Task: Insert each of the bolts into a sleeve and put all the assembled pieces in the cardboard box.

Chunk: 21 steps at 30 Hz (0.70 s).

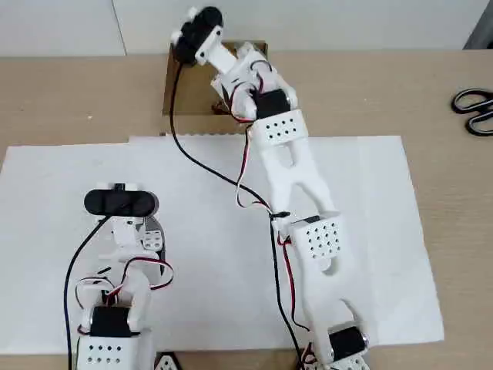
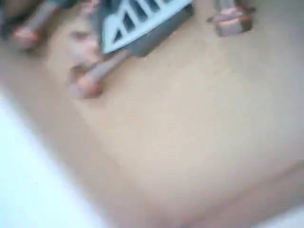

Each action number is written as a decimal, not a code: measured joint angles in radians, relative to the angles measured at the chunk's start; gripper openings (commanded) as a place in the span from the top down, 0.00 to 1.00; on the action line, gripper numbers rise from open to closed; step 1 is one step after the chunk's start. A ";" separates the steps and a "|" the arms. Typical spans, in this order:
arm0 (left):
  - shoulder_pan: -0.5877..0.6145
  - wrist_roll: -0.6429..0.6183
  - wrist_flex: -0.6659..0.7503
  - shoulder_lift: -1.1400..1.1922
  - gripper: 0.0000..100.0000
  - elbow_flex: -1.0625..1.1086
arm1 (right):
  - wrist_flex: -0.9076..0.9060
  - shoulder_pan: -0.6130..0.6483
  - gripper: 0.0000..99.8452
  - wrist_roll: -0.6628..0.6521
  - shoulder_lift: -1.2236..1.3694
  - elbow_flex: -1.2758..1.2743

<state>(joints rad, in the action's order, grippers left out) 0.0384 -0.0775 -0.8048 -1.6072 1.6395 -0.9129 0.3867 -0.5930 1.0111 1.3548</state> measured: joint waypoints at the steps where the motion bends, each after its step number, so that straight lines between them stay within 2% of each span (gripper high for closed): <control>1: 0.000 0.000 0.000 0.000 1.00 0.000 | -0.034 -0.002 0.99 0.000 0.000 0.043; 10: 0.000 0.006 0.000 0.000 1.00 0.000 | -0.411 -0.005 1.00 0.008 -0.009 0.282; 18: 0.005 0.006 0.000 0.000 1.00 0.000 | -0.729 -0.015 1.00 0.239 -0.204 0.290; 21: 0.006 0.006 0.000 0.000 1.00 0.000 | -0.763 -0.046 1.00 0.293 -0.276 0.290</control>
<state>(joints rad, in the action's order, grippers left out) 0.0445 -0.0713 -0.8048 -1.6072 1.6395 -1.6755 0.3406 -0.3000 0.7350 1.6448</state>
